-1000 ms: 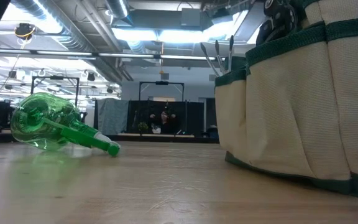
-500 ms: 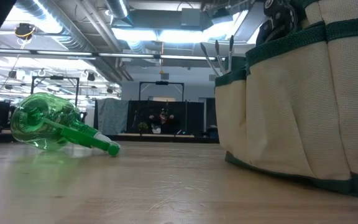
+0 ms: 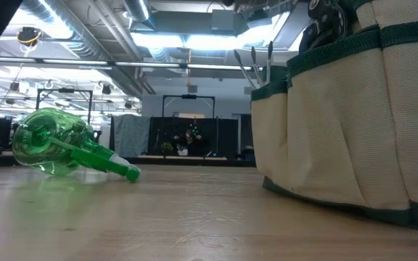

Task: Pick & Place Garden tools in Gardening bag
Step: Put the hand trowel into the side pocket of the white bag

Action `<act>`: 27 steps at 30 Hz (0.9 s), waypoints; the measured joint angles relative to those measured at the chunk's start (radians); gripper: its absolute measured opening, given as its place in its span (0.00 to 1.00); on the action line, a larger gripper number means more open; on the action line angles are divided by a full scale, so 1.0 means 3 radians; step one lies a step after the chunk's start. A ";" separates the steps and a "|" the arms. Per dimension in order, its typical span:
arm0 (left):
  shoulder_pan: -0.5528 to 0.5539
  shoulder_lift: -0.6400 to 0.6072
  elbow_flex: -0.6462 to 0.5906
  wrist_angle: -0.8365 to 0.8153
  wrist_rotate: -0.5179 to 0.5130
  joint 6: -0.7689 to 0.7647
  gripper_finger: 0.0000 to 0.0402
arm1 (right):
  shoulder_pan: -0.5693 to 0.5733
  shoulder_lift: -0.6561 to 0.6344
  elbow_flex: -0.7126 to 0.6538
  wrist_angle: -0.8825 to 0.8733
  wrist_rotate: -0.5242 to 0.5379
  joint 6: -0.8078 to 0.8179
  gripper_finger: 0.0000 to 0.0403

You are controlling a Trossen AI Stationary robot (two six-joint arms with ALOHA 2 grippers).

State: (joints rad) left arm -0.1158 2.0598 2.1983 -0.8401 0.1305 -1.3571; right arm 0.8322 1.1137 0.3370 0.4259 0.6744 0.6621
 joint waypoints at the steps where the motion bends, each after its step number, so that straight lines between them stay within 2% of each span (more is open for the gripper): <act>1: 0.0018 0.0000 0.0000 0.0005 0.0000 0.0016 0.27 | -0.0017 0.0000 0.0000 0.0026 0.0005 -0.0026 0.16; 17: 0.0081 0.0000 0.0000 0.0020 0.0060 0.0179 0.27 | -0.0378 0.0031 0.0001 0.0047 -0.0047 -0.0163 0.16; 27: 0.0081 0.0000 0.0000 0.0020 0.0040 0.0200 0.27 | -0.0371 0.0388 0.0003 0.0397 -0.0070 -0.0164 0.16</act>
State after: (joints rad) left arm -0.0914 2.0598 2.1983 -0.8341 0.1425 -1.2972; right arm 0.7208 1.2302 0.3378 0.5450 0.6534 0.6128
